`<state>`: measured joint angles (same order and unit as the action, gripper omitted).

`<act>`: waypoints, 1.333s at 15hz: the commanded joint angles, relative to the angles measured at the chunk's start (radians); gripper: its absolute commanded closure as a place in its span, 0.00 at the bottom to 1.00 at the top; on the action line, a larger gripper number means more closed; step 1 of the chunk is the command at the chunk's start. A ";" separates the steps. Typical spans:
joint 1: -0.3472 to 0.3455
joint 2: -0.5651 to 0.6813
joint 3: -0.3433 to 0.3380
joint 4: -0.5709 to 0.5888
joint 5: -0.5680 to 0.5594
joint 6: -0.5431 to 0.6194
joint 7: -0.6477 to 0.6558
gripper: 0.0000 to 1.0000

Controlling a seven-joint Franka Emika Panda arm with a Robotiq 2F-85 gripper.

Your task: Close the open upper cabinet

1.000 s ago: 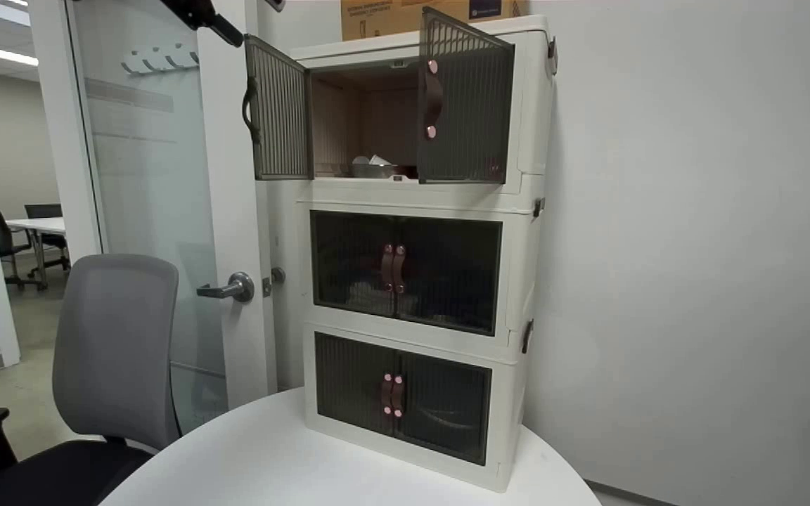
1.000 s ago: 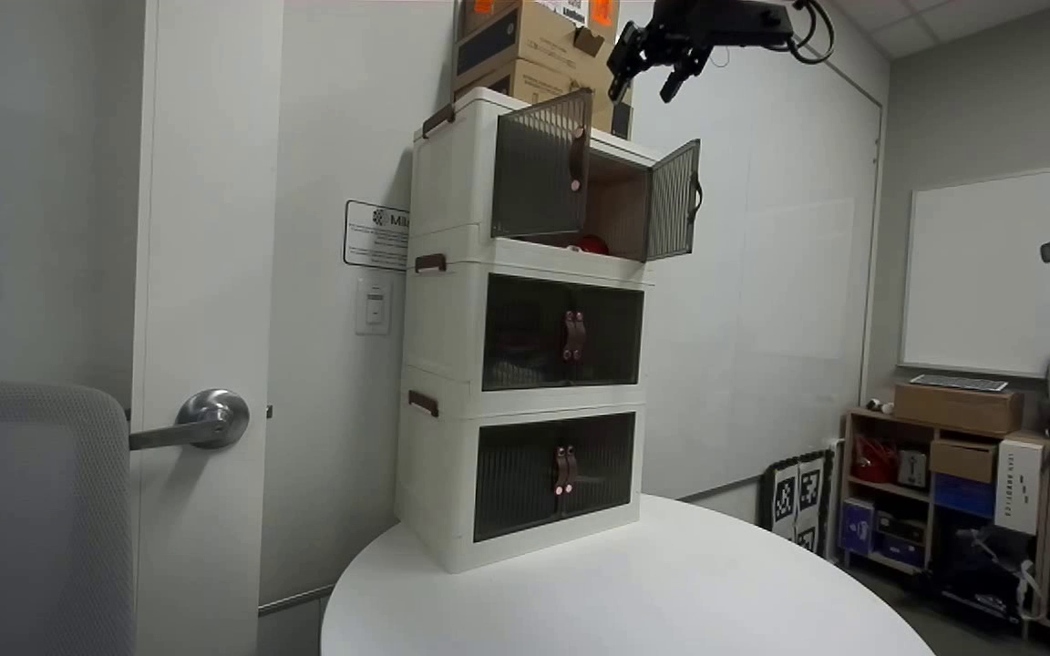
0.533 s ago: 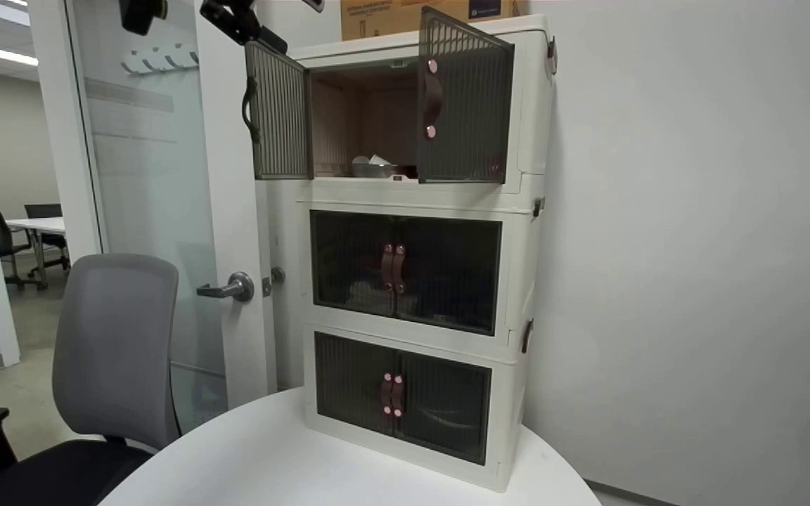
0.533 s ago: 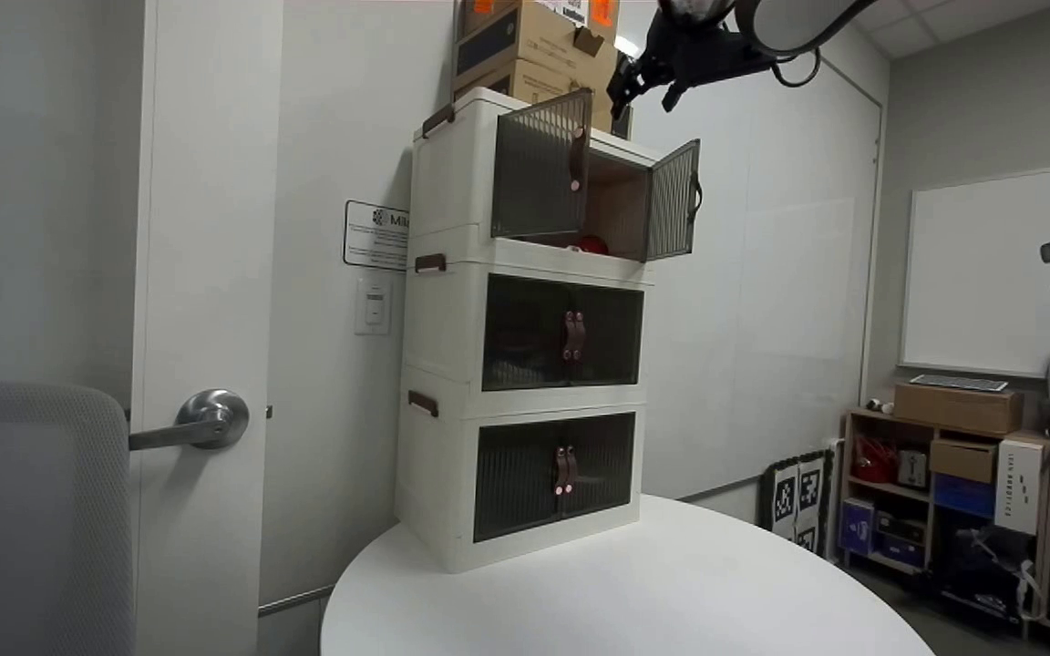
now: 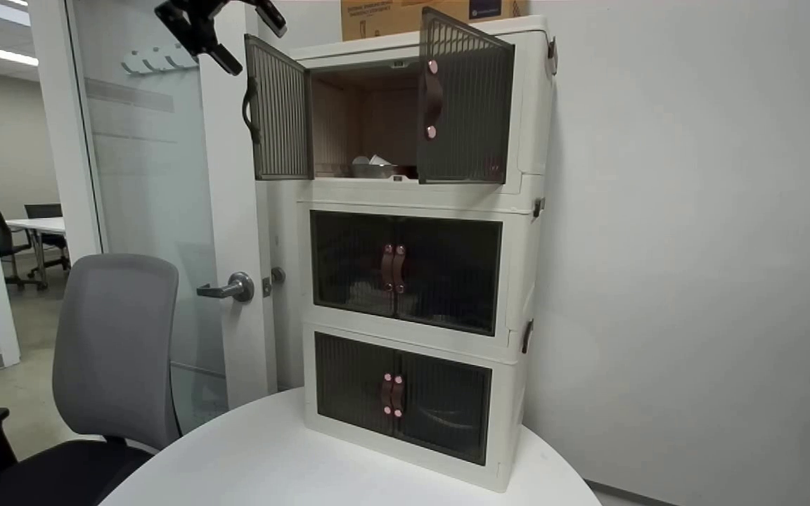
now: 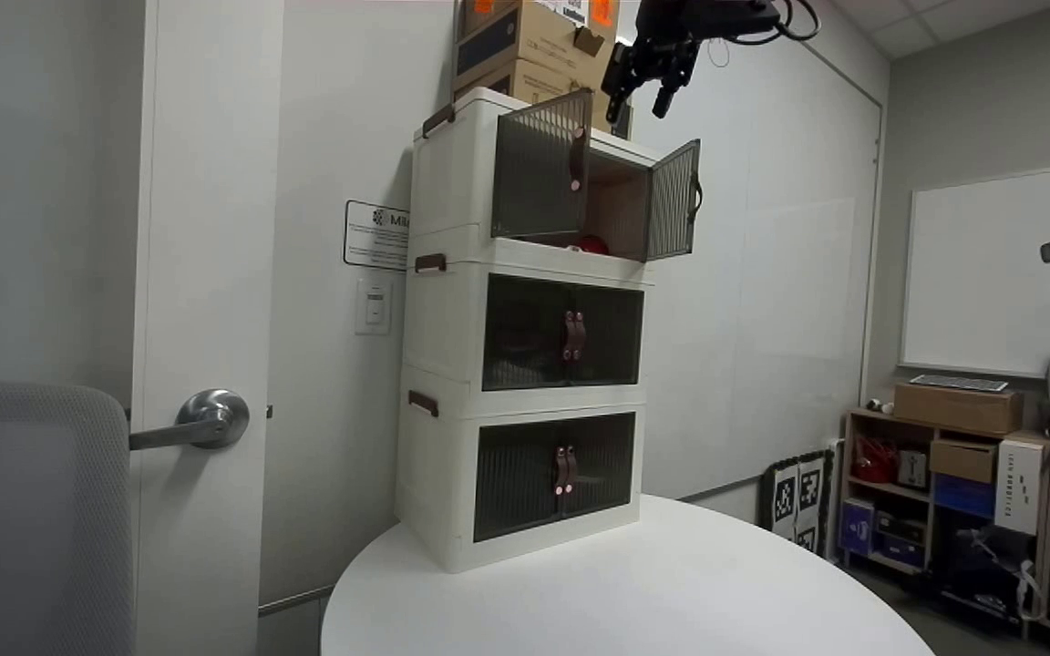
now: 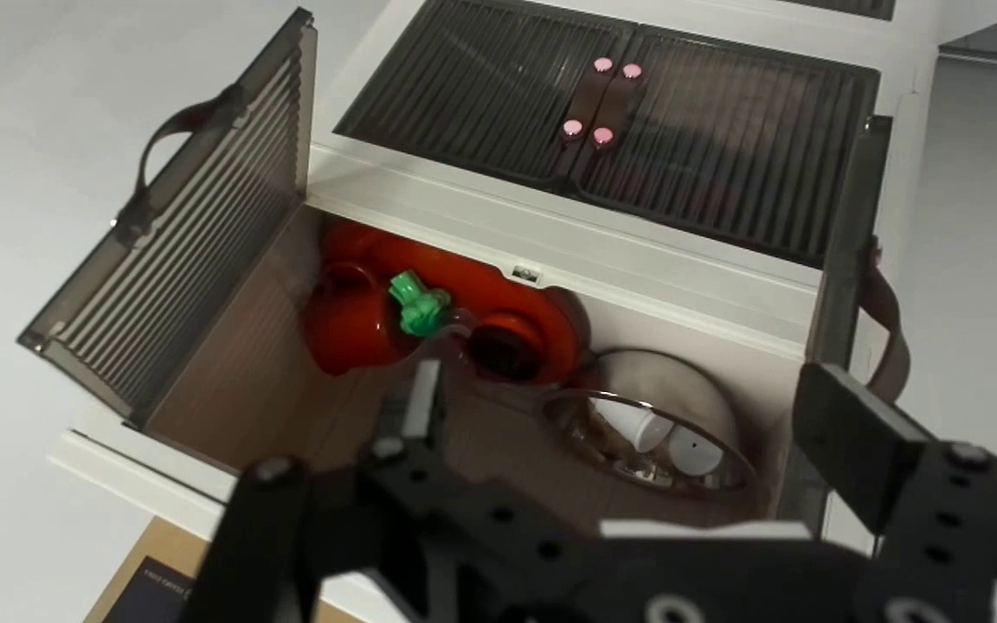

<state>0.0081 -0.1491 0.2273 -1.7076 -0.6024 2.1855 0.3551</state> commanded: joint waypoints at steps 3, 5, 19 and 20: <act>0.031 0.055 -0.021 0.103 0.029 -0.029 -0.020 0.00; 0.039 0.086 -0.023 0.128 0.051 -0.033 -0.028 0.00; 0.062 0.247 -0.096 0.233 -0.306 0.238 0.285 0.00; 0.058 0.249 -0.107 0.230 -0.382 0.270 0.336 0.00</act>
<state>0.0718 0.0826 0.1469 -1.4918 -0.8188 2.3709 0.5740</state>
